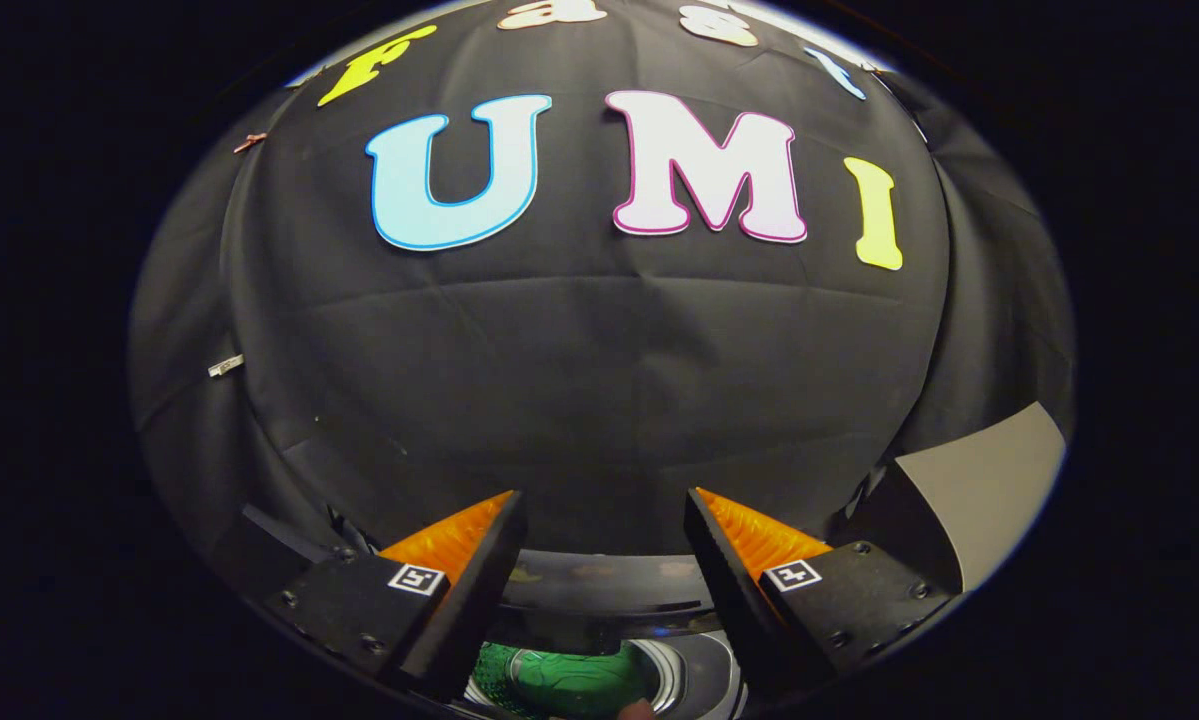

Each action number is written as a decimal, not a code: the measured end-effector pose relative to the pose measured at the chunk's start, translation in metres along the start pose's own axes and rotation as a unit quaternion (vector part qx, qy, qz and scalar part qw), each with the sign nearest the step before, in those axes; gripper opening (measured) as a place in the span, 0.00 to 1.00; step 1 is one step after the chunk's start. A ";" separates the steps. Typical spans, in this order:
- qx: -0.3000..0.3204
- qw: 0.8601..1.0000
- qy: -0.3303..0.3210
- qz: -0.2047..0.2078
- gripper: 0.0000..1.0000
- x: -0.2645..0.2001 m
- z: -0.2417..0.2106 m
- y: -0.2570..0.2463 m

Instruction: Put the clothes into the washing machine and then close the washing machine lid.

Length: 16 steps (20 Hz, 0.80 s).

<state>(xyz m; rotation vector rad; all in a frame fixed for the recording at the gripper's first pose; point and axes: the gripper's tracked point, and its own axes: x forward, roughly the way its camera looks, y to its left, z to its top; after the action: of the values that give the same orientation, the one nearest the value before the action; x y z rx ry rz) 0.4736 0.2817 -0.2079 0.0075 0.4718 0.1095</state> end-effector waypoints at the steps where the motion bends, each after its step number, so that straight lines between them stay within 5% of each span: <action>1: 0.000 1.000 -0.003 0.000 1.00 -0.003 -0.002 0.000; 16: -0.005 1.000 -0.011 0.012 0.99 -0.043 -0.040 0.001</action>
<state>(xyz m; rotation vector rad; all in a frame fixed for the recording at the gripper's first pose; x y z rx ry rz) 0.4175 0.2777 -0.2240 0.0055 0.4484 0.1347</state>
